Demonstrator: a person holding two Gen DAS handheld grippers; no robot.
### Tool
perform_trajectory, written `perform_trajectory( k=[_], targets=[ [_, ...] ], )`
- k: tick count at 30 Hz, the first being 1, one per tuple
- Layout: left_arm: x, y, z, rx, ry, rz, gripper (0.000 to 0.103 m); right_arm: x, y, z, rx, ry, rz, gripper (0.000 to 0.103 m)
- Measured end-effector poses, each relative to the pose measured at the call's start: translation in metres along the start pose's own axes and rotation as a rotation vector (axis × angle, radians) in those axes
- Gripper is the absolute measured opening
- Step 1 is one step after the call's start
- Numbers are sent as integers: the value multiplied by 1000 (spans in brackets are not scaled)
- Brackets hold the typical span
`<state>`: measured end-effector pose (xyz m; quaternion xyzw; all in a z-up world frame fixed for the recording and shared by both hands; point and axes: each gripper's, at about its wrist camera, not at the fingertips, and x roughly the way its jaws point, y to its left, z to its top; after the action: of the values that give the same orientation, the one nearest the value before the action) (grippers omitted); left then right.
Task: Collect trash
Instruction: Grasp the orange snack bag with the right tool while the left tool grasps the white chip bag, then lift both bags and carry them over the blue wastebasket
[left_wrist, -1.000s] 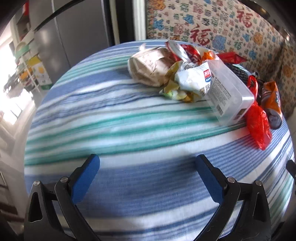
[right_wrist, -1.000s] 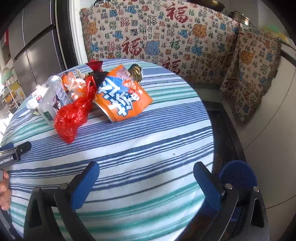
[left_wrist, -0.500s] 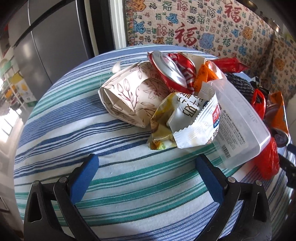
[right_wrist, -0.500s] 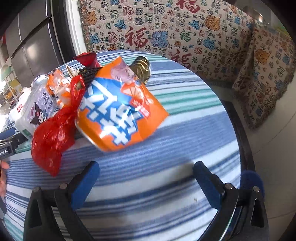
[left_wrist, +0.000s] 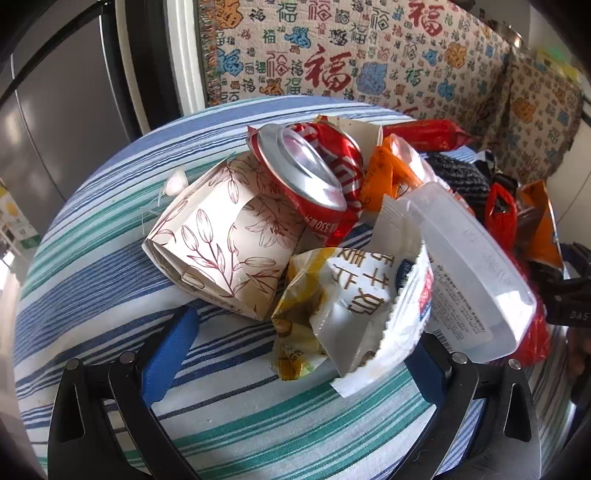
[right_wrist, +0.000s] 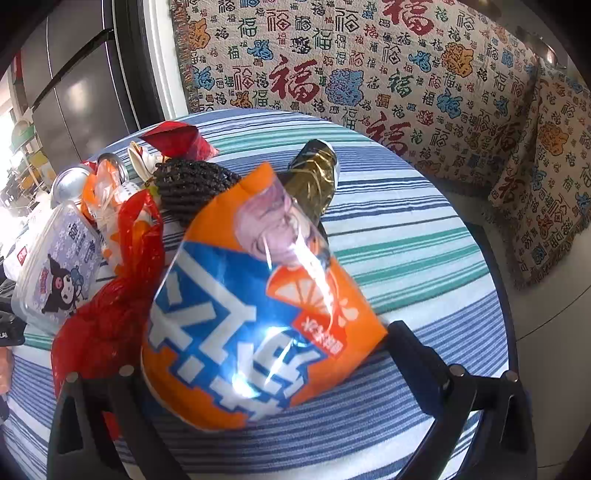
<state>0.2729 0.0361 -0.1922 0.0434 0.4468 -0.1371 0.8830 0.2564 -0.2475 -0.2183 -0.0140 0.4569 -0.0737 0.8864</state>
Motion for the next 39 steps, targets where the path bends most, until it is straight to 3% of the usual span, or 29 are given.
perform_trajectory(
  k=[2, 6, 7, 11, 14, 17, 19, 21, 25, 27, 30, 34, 39],
  targets=[
    [-3, -2, 0, 11, -18, -17, 87, 0, 0, 0, 0, -2, 0, 103],
    [-8, -9, -3, 41, -42, -34, 52, 1, 1, 0, 0, -2, 0, 103],
    [-9, -9, -4, 41, -44, -33, 50, 1, 1, 0, 2, -3, 3, 103],
    [-17, -2, -15, 19, -47, -57, 47, -3, -6, -1, 30, -20, 44, 101],
    [-26, -3, -26, 31, -37, -23, 48, -6, -9, -2, 47, -34, 57, 96],
    [-29, -5, -33, 32, -34, 36, 56, -5, -2, -1, 11, -24, 52, 97],
    [-26, 0, -30, -1, -27, 61, 73, -3, 8, 0, -44, -15, 31, 97],
    [-23, 9, -28, -38, -21, 55, 80, -2, 8, 2, -52, -13, 48, 98],
    [-18, 7, -24, -21, -11, 61, 86, -2, 6, 2, -64, -12, 61, 99],
    [-20, 6, -24, -18, -19, 50, 82, -3, 6, 2, -65, -15, 60, 98],
    [-26, 6, -25, -17, -44, 20, 50, -9, -1, 1, -44, -43, 109, 89],
    [-29, 7, -24, -32, -58, 7, 36, -12, -10, 1, 1, -65, 164, 88],
    [-34, 6, -27, -71, -69, 13, 32, -28, -7, -5, -26, -119, 139, 88]
  ],
)
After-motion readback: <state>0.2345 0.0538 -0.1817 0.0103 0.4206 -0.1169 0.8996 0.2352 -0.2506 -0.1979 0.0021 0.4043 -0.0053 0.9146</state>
